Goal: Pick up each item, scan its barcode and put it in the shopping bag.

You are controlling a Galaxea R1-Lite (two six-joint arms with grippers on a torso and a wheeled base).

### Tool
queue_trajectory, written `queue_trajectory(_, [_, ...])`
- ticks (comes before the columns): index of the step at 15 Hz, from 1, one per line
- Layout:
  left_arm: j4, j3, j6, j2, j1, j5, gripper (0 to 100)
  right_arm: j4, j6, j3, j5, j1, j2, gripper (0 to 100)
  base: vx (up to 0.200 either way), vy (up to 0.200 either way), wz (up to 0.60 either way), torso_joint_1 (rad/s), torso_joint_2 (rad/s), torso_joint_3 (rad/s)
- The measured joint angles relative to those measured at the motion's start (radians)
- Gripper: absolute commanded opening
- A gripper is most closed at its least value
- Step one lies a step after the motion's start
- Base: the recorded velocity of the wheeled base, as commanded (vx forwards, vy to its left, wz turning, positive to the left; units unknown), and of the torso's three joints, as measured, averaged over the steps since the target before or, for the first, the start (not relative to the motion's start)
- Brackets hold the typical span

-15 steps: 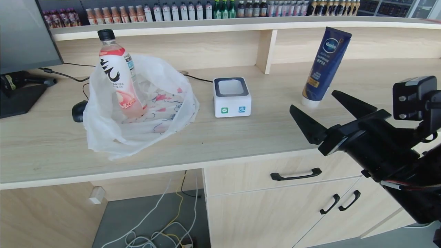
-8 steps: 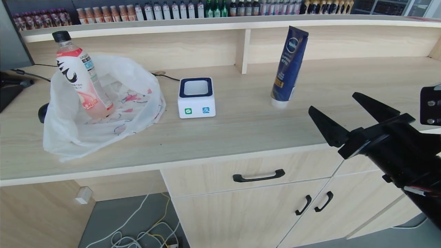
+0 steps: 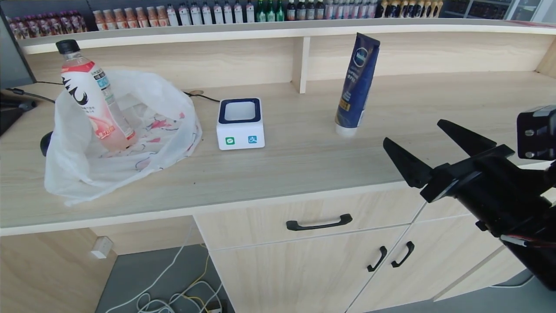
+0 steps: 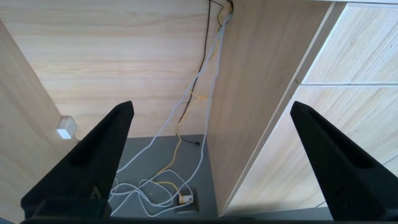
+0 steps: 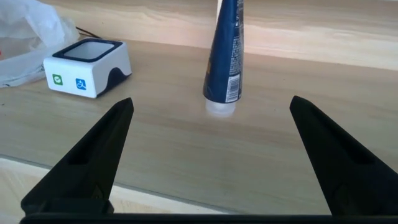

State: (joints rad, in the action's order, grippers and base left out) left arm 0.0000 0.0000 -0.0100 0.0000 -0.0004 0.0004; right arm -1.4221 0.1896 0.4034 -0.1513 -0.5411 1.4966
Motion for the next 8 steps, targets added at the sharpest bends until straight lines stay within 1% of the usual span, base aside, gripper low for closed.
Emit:
queue_trajectory(2, [0.000, 0.000, 0.000, 0.000, 0.000, 0.000, 100, 0.024, 0.000, 0.056, -0.004, -0.002, 0.010, 100, 0.000, 0.000, 0.00, 0.000, 0.00, 0.000])
queue_trajectory(3, [0.000, 0.000, 0.000, 0.000, 0.000, 0.000, 100, 0.052, 0.000, 0.111, -0.004, -0.003, 0.020, 100, 0.000, 0.000, 0.00, 0.000, 0.00, 0.000])
queue_trajectory(4, [0.000, 0.000, 0.000, 0.000, 0.000, 0.000, 100, 0.121, 0.000, 0.173, -0.006, -0.004, 0.032, 100, 0.000, 0.000, 0.00, 0.000, 0.00, 0.000])
queue_trajectory(5, [0.000, 0.000, 0.000, 0.000, 0.000, 0.000, 100, 0.232, -0.002, 0.241, -0.010, -0.007, 0.042, 100, 0.000, 0.000, 0.00, 0.000, 0.00, 0.000])
queue_trajectory(6, [0.000, 0.000, 0.000, 0.000, 0.000, 0.000, 100, 0.311, -0.011, 0.300, -0.032, -0.011, 0.052, 100, 0.000, 0.000, 0.00, 0.000, 0.00, 0.000])
queue_trajectory(8, [0.000, 0.000, 0.000, 0.000, 0.000, 0.000, 100, 0.380, -0.050, 0.398, -0.073, -0.013, 0.074, 100, 0.000, 0.000, 0.00, 0.000, 0.00, 0.000])
